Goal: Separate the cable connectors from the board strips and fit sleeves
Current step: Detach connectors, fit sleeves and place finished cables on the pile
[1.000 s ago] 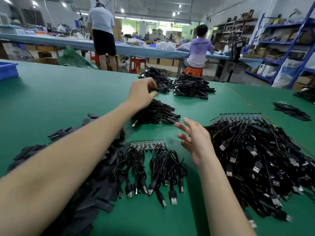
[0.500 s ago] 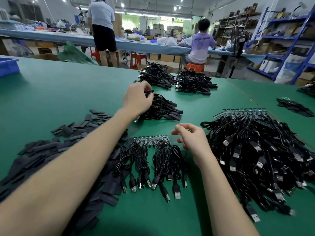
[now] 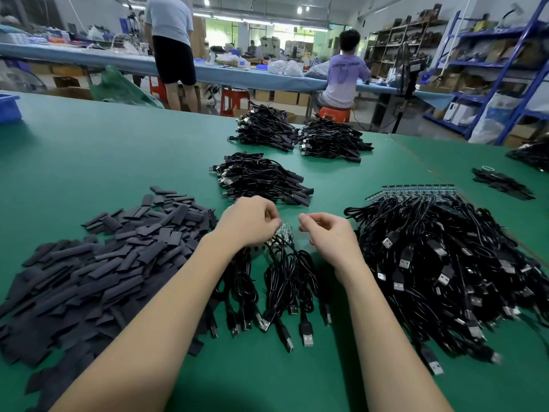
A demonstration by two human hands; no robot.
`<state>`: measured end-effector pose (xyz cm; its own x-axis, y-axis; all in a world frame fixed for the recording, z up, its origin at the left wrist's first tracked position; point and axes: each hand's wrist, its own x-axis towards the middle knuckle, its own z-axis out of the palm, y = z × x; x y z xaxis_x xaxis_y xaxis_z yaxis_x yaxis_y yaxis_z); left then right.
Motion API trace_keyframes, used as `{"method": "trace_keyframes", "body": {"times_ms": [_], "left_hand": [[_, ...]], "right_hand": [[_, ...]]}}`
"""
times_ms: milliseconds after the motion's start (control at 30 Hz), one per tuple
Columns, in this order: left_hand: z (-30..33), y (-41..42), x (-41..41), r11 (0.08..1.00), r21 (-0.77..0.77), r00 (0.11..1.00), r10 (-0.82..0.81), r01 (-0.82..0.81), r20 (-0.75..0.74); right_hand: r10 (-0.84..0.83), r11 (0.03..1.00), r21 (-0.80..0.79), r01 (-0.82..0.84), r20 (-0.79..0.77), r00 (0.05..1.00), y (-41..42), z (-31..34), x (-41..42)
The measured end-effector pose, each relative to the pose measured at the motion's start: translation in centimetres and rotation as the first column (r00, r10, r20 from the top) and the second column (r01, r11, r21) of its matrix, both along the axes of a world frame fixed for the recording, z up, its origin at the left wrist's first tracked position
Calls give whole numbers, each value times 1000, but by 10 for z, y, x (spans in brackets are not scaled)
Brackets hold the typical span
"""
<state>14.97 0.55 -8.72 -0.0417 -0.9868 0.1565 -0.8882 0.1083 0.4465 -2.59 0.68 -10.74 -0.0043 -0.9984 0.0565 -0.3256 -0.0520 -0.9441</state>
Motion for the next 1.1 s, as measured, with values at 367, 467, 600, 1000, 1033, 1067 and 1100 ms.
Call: {"method": "trace_keyframes", "body": {"times_ms": [367,467,600,1000,1033,1067,1100], "left_hand": [[23,17,7,945,-214,912,-301,246,-278],[22,16,9,928,-252,892,-343,274,-293],[20,15,11,915,-256,838,-392,312,-381],[24,18,15,908,-176,746,-414,381,-521],[23,18,16,911,-157,754,-405,382,-517],[22,17,16,914,-141,768,-397,380,-503],[21,17,15,919,-127,783,-384,372,-489]], "right_hand": [[181,978,-132,-164,129,975,5,13,-5],[205,973,-135,-186,140,969,6,15,-7],[218,976,-46,-214,247,944,6,16,-7],[48,991,88,-105,491,870,2,19,-16],[-18,999,51,-6,446,895,0,18,-16],[-73,997,-4,81,405,912,-2,17,-15],[-111,987,-68,145,366,924,-3,17,-12]]}}
